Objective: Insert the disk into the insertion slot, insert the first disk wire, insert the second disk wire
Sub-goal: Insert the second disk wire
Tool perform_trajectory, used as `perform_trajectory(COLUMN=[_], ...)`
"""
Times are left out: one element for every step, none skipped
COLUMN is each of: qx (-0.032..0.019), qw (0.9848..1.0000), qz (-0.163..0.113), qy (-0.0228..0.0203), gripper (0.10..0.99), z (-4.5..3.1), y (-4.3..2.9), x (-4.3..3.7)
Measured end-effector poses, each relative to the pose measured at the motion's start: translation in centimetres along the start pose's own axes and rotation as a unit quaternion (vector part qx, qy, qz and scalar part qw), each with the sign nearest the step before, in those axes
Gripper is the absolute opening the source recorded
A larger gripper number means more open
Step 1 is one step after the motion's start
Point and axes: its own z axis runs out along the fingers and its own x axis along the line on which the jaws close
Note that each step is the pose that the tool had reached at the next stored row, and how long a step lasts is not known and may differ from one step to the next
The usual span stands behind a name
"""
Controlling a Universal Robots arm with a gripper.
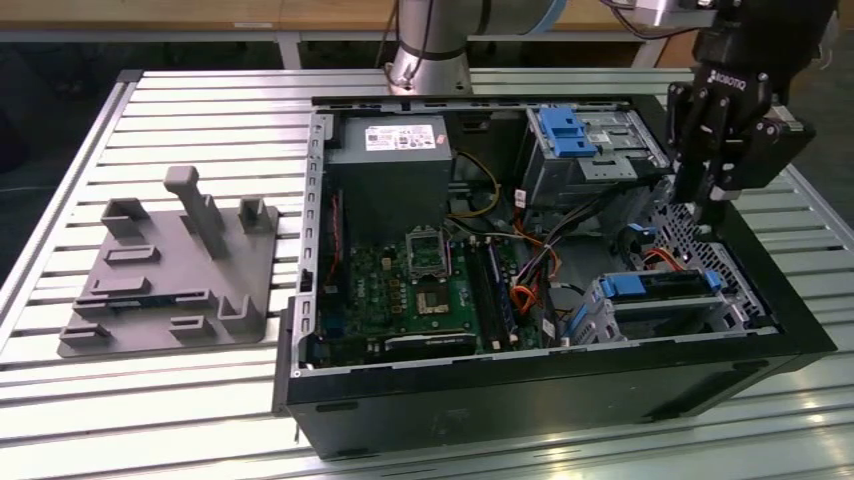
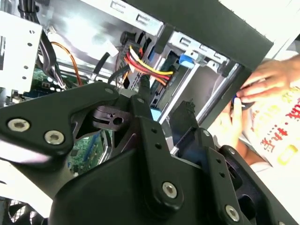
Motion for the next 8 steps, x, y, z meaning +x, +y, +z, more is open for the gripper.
perform_trajectory(qx=[0.0005,0.0011,0.0018,0.0026,0.0035,0.0044,0.0054,0.0065], qw=[1.0,1.0,1.0,0.9999,0.9999,0.9999,0.9998,0.9998], qz=[0.0,0.0,0.0,0.001,0.001,0.001,0.002,0.002], qy=[0.0039,0.0072,0.0097,0.012,0.0138,0.0156,0.0169,0.0178], gripper=[0.451,0.451,0.451,0.451,0.451,0.451,0.451,0.451], z=[-0.05,-0.08,-0.07,-0.06,-0.04,-0.02,0.01,0.05], y=[0.24,0.49,0.81,1.17,1.57,1.99,2.43,2.85], x=[-0.12,-0.21,-0.27,-0.29,-0.29,-0.29,-0.27,-0.26])
